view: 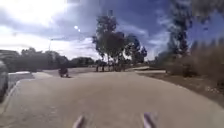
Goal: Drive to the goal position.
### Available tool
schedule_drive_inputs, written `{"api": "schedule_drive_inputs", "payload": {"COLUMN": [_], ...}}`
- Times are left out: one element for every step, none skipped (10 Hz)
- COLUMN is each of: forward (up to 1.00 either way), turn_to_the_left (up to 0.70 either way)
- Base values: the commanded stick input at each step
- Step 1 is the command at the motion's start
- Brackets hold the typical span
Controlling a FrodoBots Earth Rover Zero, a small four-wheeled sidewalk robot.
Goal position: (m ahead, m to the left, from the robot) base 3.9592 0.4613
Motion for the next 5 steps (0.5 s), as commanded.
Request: {"api": "schedule_drive_inputs", "payload": {"forward": [1.00, 1.00, 1.00, 1.00, 1.00], "turn_to_the_left": [0.00, 0.00, 0.00, 0.00, 0.00]}}
